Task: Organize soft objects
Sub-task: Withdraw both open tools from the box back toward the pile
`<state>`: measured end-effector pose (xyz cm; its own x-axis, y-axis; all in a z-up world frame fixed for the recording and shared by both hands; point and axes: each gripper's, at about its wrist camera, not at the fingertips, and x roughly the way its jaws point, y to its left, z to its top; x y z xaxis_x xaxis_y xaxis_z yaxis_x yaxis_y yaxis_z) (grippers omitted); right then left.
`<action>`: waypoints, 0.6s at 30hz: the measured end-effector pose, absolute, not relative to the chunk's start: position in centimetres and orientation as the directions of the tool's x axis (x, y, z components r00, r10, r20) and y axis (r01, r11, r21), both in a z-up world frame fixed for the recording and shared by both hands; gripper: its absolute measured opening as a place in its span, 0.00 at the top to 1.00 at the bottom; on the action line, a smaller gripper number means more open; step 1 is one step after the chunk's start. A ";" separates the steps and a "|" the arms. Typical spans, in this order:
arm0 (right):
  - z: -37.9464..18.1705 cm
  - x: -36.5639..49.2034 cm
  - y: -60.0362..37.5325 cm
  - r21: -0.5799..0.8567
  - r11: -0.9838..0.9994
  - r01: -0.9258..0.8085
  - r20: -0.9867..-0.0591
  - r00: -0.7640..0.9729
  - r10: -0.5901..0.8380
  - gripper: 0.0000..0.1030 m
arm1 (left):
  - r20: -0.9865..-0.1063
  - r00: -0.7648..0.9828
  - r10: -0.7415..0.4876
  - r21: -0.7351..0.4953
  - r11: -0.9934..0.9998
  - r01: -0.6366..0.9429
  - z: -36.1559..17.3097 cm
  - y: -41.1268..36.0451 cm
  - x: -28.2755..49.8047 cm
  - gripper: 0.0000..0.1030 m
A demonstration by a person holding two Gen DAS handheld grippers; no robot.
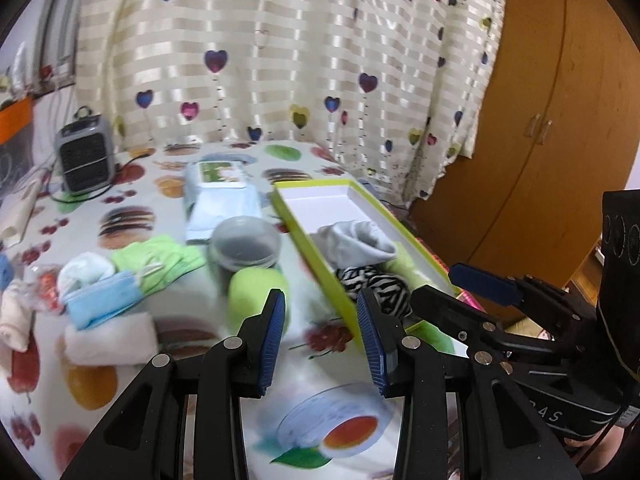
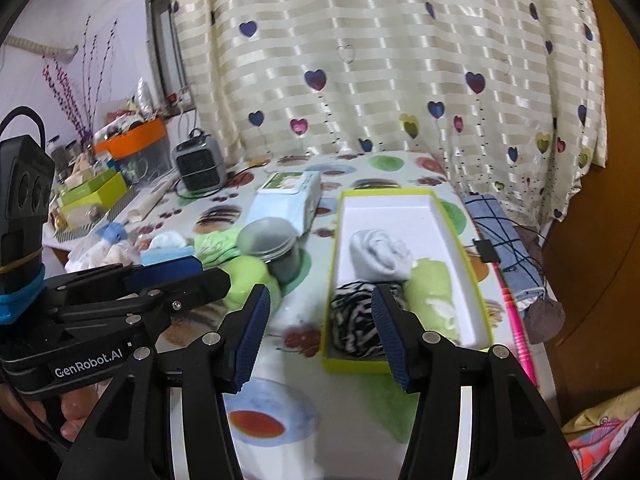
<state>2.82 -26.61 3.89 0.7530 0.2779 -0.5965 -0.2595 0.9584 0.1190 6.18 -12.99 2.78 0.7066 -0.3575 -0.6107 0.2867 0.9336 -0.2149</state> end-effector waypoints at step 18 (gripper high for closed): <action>3.1 2.8 -22.5 0.102 0.934 -0.343 -0.622 0.711 0.329 0.48 | -0.635 0.717 -0.288 -0.233 0.956 0.178 1.2 -8.5 5.6 0.65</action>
<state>2.80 -22.53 3.13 0.7106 0.3286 -0.6222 -0.3429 0.9339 0.1016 5.58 -8.53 1.23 0.7169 -0.2885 -0.6347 0.1781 0.9560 -0.2333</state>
